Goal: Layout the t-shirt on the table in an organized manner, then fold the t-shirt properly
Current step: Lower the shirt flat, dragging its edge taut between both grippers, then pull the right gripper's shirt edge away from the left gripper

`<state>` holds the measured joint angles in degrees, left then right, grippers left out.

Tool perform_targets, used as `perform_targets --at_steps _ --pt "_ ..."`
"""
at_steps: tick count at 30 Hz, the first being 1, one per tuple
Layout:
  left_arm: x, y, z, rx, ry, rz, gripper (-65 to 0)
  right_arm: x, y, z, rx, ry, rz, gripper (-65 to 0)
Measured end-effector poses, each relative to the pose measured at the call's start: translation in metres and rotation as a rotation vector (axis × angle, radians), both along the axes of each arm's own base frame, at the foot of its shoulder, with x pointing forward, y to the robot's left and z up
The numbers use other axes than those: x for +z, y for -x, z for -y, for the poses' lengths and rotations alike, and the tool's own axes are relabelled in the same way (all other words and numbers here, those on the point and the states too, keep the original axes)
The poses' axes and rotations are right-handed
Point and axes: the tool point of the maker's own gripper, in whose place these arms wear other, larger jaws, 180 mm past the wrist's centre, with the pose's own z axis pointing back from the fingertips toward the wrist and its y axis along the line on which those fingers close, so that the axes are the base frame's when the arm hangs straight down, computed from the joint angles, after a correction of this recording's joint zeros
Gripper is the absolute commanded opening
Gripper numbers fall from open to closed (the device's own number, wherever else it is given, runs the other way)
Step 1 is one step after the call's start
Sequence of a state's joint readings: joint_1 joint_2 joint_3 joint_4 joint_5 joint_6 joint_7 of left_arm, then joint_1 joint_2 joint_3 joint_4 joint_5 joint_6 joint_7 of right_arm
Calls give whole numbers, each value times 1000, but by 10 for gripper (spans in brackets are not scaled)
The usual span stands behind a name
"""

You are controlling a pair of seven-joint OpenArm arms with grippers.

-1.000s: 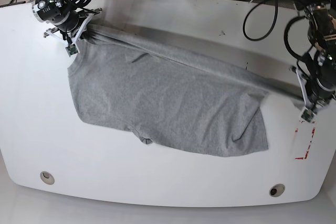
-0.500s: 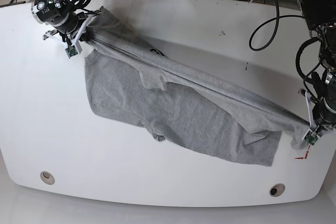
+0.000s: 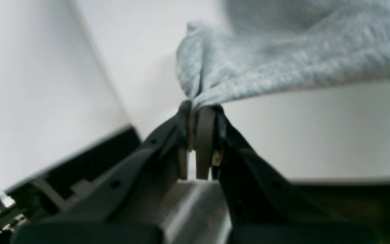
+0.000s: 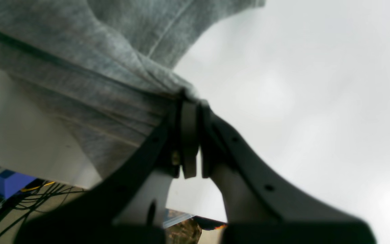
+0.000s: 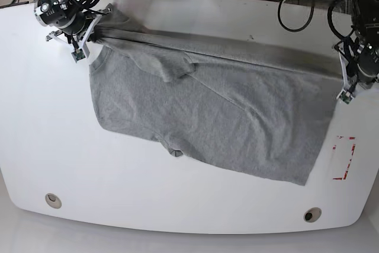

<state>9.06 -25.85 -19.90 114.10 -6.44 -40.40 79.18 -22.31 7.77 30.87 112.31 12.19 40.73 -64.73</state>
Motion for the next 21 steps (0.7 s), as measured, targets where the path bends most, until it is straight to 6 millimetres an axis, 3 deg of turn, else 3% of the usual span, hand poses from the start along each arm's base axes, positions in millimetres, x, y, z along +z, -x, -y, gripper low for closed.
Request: perform_targets --at_steps 5,21 --pt "-16 23 -2 8 5 -66 -650 0 0 3 1 8 -4 -650" --pt "-21 25 4 7 24 -65 -650 2 -2 9 6 28 -3 -650"
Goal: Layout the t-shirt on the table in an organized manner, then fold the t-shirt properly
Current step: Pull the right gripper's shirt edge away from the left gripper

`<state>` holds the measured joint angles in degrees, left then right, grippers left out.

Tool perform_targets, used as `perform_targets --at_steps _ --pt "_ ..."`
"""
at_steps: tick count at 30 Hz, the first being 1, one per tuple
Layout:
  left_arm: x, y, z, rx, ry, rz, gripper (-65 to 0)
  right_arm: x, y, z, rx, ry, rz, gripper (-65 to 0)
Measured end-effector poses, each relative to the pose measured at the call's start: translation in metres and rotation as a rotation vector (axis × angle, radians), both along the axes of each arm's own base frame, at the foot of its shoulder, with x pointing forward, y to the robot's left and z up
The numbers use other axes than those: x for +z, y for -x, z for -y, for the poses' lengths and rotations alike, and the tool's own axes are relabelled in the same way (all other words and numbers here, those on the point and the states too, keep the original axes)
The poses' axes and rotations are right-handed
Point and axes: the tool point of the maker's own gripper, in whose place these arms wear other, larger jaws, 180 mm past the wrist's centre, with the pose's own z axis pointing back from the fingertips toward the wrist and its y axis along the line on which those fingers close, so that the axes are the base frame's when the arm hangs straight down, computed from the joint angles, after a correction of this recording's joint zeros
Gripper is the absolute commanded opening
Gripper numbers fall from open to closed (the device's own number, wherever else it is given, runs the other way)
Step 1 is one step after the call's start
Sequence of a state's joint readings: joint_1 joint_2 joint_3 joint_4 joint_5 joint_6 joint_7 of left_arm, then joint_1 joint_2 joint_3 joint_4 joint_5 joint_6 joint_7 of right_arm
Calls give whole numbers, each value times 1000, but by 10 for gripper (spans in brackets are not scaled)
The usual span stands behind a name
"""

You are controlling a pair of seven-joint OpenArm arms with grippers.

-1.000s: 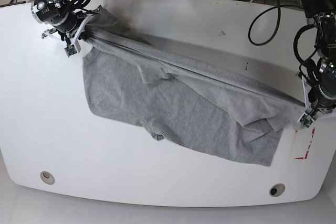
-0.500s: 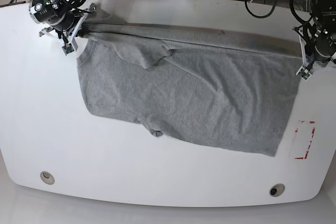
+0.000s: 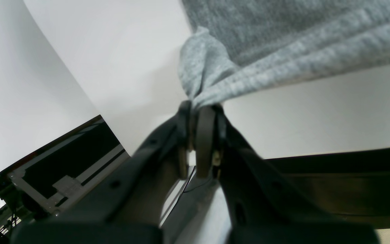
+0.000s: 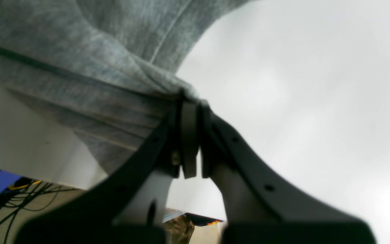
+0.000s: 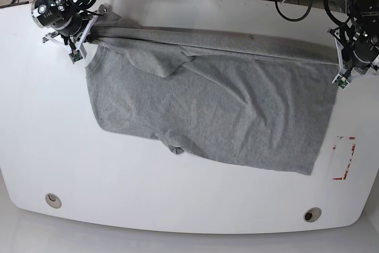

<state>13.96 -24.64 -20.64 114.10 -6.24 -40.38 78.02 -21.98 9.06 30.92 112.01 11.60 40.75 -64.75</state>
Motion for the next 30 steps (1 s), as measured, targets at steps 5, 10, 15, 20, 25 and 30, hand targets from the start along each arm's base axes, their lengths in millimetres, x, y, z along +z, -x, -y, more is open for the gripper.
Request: perform_targets --at_steps 5,10,15,20,25,30 --pt "-5 0 1 5 19 -7 -650 -6 6 8 -7 46 -35 -650" --pt "-15 2 2 9 49 -25 -650 -21 18 10 -24 35 -90 -650" --pt "-19 0 9 -27 39 -43 -650 -25 28 10 -22 37 -106 -650" --pt "-21 -2 14 -43 49 -38 -650 -22 40 12 -15 61 -126 -650" --pt "-20 -2 13 -41 44 -39 -650 -20 45 2 -22 48 -122 -650" --pt "-20 -1 10 -35 32 -42 -650 -13 54 -6 -13 29 -129 -650"
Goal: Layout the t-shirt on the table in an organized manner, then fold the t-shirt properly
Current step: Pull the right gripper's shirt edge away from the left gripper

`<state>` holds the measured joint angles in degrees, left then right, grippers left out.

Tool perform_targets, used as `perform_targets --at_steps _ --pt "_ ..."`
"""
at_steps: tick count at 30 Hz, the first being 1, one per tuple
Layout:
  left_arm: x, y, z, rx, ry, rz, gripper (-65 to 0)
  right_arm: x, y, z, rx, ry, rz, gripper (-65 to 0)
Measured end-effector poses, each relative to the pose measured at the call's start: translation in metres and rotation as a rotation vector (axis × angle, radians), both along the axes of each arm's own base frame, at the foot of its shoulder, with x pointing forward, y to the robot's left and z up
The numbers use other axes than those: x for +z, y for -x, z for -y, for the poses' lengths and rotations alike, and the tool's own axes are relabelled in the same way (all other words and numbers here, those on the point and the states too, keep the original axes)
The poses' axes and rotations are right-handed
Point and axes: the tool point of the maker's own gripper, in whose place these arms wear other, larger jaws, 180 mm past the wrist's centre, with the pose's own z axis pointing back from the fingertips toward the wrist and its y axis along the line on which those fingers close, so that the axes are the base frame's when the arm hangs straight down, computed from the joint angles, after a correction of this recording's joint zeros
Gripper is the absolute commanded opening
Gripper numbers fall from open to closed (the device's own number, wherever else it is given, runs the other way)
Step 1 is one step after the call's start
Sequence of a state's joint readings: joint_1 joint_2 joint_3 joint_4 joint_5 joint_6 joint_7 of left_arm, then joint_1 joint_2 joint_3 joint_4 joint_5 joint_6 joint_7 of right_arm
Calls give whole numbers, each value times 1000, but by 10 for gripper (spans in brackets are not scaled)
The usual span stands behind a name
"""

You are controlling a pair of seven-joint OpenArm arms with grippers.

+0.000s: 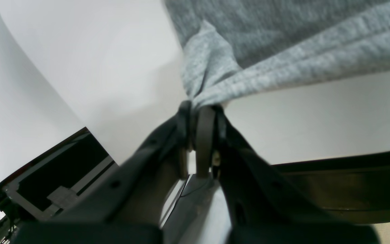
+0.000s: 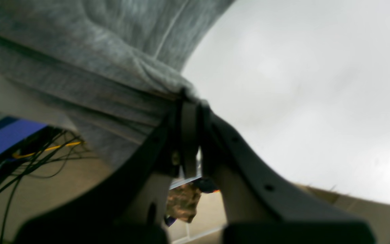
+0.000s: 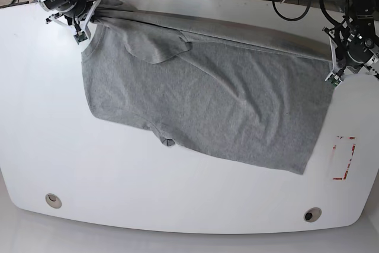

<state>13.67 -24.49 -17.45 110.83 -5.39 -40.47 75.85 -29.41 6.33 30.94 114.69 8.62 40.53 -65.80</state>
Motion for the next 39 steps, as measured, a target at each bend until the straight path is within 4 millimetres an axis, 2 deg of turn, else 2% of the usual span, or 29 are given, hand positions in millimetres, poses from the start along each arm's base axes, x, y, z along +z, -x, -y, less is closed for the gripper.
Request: perform_targets --at_steps 7,13,16,23,25,27,31,36,39 --pt "0 0 -1 3 -7 0 -650 -1 6 -16 -15 -89 -23 -650" --pt "1 2 -4 10 -18 -9 -650 -3 22 -28 -21 -164 -56 -633" --pt "1 2 -4 10 -20 -9 -650 -3 28 -34 -26 -196 -65 -542" --pt "1 2 -5 13 -28 -11 -650 -3 29 -35 -32 -208 -61 -192" --pt "1 2 -6 13 -30 -11 -650 -2 28 -34 -32 -204 -60 -114" --pt "2 2 -6 14 -32 -11 -650 -2 26 -33 -35 -204 -54 -67" --pt "2 3 -7 15 -34 -11 -650 5 13 -21 -77 -192 10 -51" --pt "1 2 -6 14 -29 -11 -650 21 -13 8 -149 -146 113 -51" --pt "1 2 -5 11 -22 -8 -650 29 -31 12 -159 -143 167 -51"
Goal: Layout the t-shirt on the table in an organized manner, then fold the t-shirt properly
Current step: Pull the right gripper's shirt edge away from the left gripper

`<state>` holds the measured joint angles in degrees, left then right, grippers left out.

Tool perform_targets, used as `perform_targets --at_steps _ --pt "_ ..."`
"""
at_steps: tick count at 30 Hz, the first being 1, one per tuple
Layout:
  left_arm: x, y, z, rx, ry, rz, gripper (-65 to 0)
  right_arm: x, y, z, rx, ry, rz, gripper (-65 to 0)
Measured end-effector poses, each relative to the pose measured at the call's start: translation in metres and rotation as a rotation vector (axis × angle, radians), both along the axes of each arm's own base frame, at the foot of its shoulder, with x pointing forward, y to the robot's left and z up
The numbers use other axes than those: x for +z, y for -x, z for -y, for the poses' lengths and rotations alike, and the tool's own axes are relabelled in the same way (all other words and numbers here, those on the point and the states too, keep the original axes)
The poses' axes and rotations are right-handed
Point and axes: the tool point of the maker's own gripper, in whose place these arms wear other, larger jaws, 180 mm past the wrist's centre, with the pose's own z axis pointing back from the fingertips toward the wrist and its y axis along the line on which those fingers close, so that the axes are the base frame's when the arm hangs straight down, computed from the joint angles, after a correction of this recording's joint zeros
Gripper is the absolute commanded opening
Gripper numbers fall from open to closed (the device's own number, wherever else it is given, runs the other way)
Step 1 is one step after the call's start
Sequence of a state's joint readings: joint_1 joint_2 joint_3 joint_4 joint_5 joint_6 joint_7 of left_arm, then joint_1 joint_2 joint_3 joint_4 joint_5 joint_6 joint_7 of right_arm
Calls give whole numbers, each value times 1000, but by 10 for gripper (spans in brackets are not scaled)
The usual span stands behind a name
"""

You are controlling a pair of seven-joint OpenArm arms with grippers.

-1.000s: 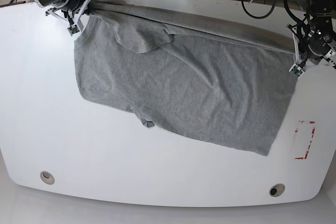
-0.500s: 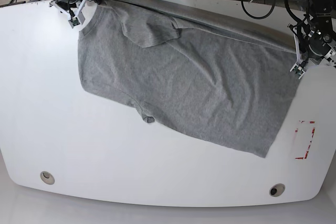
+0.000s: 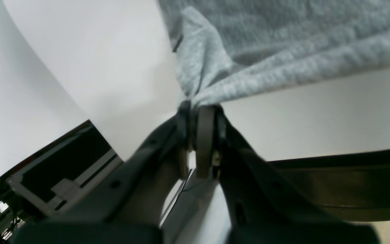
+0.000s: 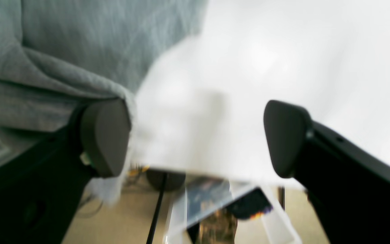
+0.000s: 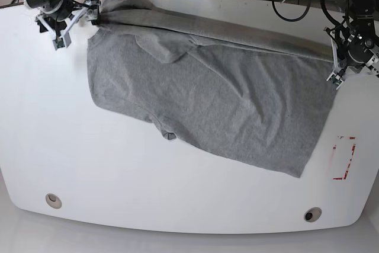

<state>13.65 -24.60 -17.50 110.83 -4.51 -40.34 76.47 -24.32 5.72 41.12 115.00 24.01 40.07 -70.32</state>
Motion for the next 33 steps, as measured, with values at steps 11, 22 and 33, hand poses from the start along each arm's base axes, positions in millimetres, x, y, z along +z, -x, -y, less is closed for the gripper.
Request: perform_targets --at_steps 11,22,33 --pt "1 0 -2 2 -8 -2 -650 0 -7 -1 4 5 -47 -51" --pt "3 1 -6 8 -27 -3 -650 -15 28 -20 -2 -69 -120 -51" --pt "2 1 -6 9 -26 -4 -650 1 -3 -12 3 -75 -2 -51"
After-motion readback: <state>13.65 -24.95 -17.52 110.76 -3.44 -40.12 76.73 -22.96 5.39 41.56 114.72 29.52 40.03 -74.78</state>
